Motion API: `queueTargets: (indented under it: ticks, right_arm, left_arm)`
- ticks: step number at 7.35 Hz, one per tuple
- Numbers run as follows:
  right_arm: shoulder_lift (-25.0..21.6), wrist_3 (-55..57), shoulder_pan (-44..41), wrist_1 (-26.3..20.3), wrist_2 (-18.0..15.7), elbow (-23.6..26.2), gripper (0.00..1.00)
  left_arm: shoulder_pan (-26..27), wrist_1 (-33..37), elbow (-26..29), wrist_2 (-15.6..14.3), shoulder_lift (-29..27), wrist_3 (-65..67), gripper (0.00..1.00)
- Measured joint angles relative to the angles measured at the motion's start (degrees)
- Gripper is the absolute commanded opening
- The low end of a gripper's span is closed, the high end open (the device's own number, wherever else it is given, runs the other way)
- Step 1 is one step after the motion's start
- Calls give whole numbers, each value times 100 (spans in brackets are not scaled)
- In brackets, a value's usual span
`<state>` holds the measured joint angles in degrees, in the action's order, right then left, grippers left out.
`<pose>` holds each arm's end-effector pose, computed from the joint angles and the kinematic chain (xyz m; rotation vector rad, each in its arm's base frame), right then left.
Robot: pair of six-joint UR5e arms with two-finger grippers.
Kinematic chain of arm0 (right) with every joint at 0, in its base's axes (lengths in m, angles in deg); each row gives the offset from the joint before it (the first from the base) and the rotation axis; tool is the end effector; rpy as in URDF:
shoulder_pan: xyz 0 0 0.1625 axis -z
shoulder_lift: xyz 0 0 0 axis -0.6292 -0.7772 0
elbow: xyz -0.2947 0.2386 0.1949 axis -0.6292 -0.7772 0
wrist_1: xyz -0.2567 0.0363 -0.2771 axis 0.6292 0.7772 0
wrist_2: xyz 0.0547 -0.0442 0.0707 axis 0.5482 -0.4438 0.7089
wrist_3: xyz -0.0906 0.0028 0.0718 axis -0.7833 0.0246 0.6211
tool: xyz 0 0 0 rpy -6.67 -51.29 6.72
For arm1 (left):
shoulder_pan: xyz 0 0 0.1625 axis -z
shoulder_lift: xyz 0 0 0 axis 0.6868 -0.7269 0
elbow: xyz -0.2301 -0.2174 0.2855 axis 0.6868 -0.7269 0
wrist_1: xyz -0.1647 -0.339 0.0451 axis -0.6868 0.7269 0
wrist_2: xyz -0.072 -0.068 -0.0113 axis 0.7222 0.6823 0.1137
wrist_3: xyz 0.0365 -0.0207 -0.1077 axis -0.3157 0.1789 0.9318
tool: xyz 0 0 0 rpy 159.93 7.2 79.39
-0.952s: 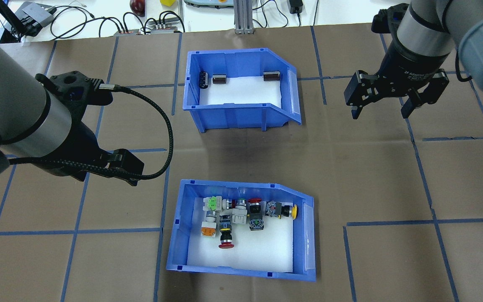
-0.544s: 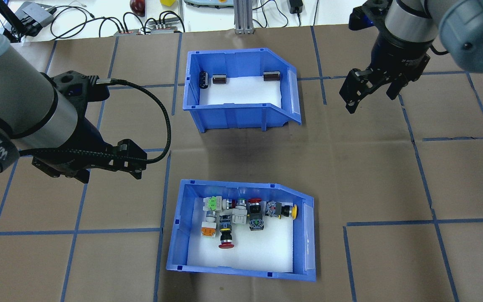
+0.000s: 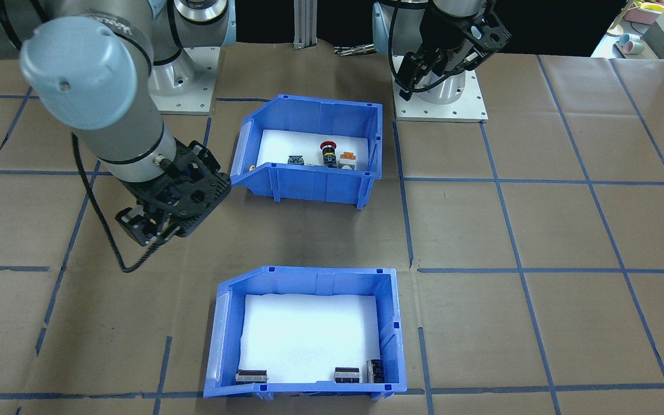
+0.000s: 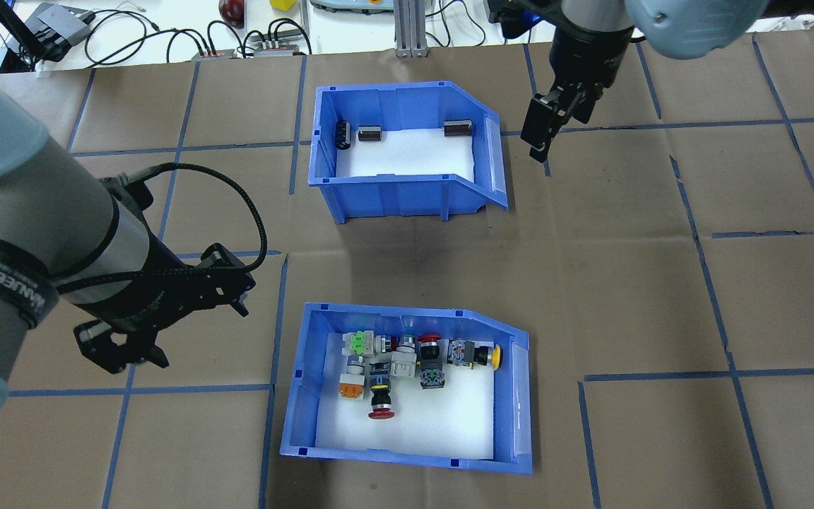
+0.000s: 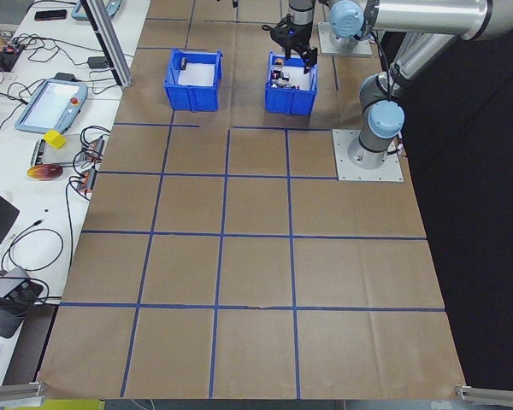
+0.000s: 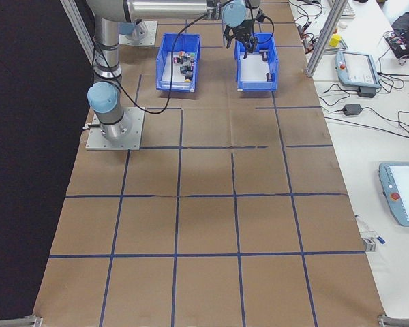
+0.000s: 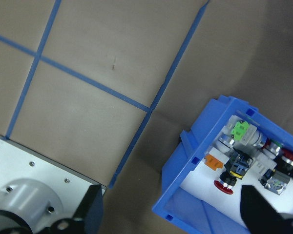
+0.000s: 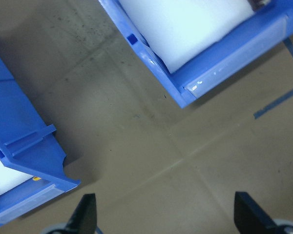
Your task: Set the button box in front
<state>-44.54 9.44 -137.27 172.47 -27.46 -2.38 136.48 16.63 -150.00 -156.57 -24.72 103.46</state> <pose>0.2164 -0.5500 0.4155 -1.5035 2.6989 0.1373 -0.1544 -0.2687 0.4183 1.2960 -2.8470 -0.1562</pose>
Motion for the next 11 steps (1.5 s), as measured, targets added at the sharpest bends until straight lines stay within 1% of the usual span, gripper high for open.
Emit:
queueTargets:
  ticks: [2,3,4,5,6,8,9,11]
  right_arm:
    - [190,-950,-333,277,-40,-81,100]
    - [284,-1159,-503,453,-19,-109,100]
    - [428,-1293,-703,731,-17,-164,100]
    - [638,-1364,-928,936,-42,-278,100]
    - [868,-1407,-1155,1034,-63,-446,100]
    - [1366,-1435,-1544,1090,-256,-811,100]
    - [1594,-1436,-1660,1169,-343,-874,100]
    - [1813,-1460,-1656,1553,-389,-852,100]
  left_arm:
    - [19,-35,-637,376,541,1641,99]
    - [33,-41,-868,599,724,2155,99]
    - [121,-44,-1002,744,791,2583,99]
    - [343,-144,-1094,808,780,2992,99]
    - [636,-417,-1219,827,708,3394,99]
    - [1151,-1080,-1525,824,515,4092,99]
    - [1340,-1371,-1649,820,424,4382,99]
    - [1599,-1648,-1744,799,279,4875,99]
